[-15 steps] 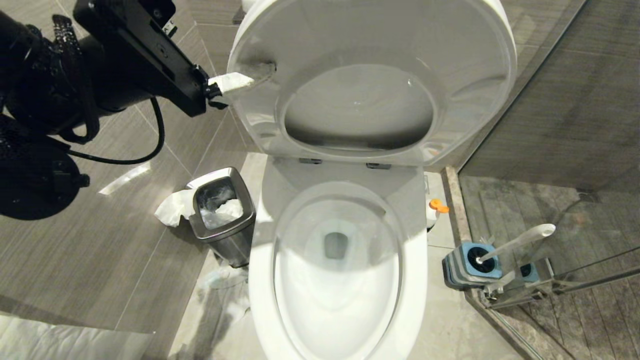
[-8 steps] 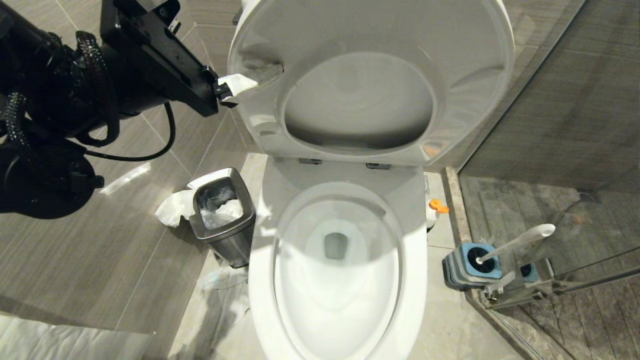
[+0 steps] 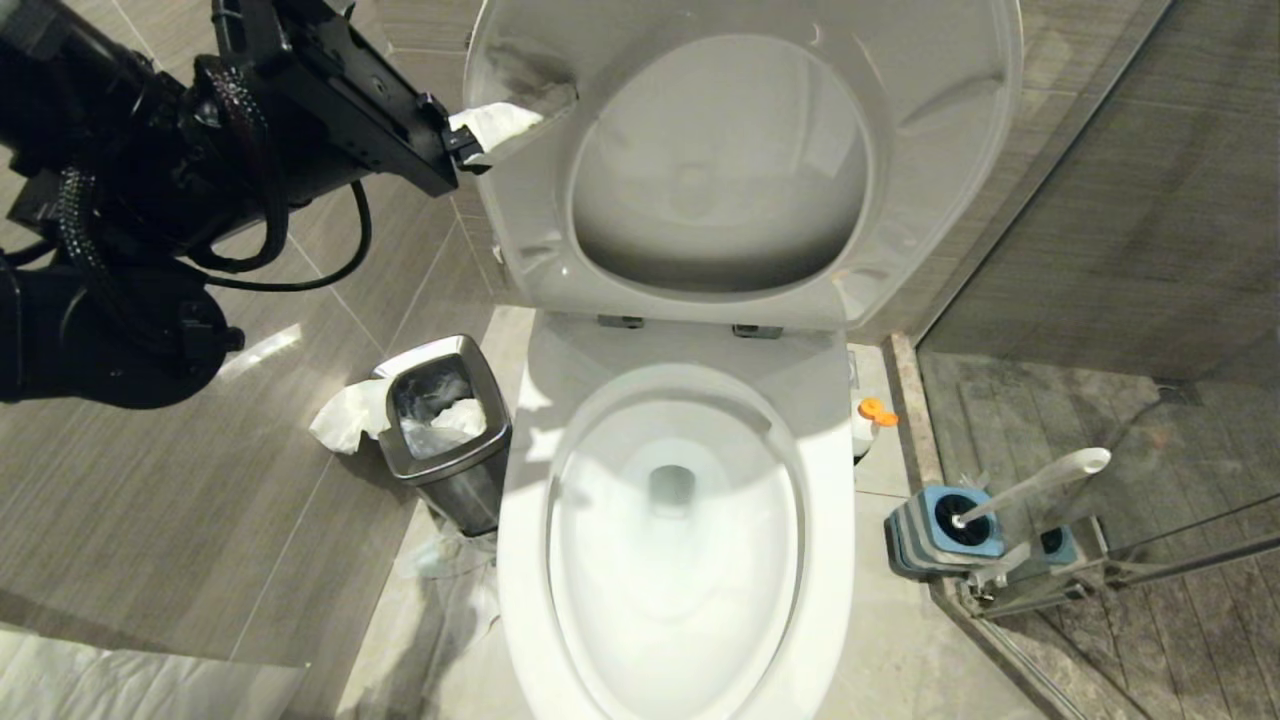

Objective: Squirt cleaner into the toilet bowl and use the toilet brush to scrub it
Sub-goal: Use the left hand to lift the toilet lid slightly

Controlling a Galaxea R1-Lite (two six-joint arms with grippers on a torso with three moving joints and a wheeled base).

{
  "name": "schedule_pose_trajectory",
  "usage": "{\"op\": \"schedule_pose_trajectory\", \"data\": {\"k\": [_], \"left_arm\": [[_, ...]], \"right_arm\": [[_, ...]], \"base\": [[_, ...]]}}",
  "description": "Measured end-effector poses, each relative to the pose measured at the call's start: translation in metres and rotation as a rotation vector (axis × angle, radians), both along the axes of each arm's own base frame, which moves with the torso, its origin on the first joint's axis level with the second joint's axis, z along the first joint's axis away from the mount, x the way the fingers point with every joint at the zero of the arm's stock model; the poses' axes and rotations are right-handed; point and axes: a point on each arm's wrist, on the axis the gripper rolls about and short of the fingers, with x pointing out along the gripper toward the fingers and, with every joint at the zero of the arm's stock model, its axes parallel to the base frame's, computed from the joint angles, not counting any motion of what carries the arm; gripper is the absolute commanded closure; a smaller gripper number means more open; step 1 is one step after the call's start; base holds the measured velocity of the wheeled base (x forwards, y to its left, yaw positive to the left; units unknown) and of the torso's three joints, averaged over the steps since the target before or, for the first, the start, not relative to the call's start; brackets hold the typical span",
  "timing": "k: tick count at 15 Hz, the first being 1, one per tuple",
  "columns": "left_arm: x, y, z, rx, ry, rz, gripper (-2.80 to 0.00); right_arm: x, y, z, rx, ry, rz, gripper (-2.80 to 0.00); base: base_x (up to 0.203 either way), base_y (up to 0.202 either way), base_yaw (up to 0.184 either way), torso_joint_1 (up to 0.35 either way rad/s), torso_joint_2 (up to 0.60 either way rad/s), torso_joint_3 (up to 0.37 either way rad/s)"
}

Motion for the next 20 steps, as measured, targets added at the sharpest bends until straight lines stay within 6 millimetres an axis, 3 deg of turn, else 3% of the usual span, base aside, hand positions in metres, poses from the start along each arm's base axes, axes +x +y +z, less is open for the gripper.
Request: {"op": "schedule_pose_trajectory", "data": {"k": [9,20], "left_arm": [[0.016,-0.009,0.009,-0.01,-0.131,0.017,-2.8],[0.051,-0.021,-0.004,0.005,-0.309,0.084,-2.8]], "right_arm": [[0.0,0.0,0.0,0.0,-0.001,0.0,0.0],[0.0,0.0,0.0,0.0,-0.001,-0.001,0.0]], "base": [[0.0,0.0,0.0,0.0,0.0,0.0],[0.0,0.0,0.0,0.0,0.0,0.0]]}}
